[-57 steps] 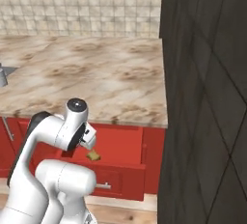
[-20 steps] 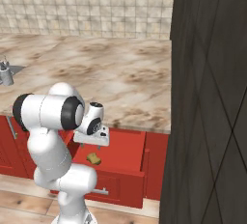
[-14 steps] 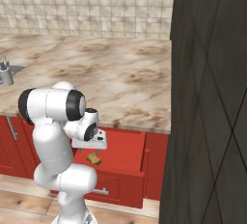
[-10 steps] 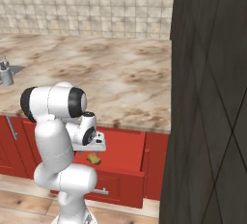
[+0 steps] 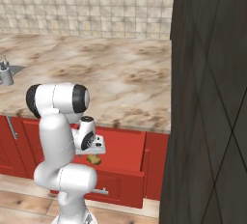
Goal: Restock the sink supplies by placing the sponge and soap dispenser on the counter and next to the sink. Make sure the soap dispenser is upright.
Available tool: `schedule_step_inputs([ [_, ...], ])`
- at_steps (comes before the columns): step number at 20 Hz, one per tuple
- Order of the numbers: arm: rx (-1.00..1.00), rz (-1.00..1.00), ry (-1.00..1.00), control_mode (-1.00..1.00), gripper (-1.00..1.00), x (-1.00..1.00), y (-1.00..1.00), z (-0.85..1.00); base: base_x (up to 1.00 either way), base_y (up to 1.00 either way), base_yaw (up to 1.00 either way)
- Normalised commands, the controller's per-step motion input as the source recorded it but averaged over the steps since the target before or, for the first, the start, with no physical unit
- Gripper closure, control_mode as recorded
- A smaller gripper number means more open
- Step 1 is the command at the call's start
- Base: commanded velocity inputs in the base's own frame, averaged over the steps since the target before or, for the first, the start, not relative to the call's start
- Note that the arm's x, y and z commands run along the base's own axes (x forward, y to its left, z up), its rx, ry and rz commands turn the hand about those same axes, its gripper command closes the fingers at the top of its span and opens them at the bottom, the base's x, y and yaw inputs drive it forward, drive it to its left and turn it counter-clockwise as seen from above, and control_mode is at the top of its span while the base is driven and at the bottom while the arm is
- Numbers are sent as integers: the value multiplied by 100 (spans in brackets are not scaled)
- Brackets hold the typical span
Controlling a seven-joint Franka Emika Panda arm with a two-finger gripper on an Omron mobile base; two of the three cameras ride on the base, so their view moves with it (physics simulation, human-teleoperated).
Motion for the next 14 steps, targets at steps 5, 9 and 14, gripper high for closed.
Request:
schedule_step_inputs([
  [5,0,10,0,-100,-100,30,0,-18,0,0,0],
  [9,0,9,0,-100,-100,32,0,-19,0,0,0],
  [14,-2,11,0,-100,-100,28,0,-30,0,0,0],
])
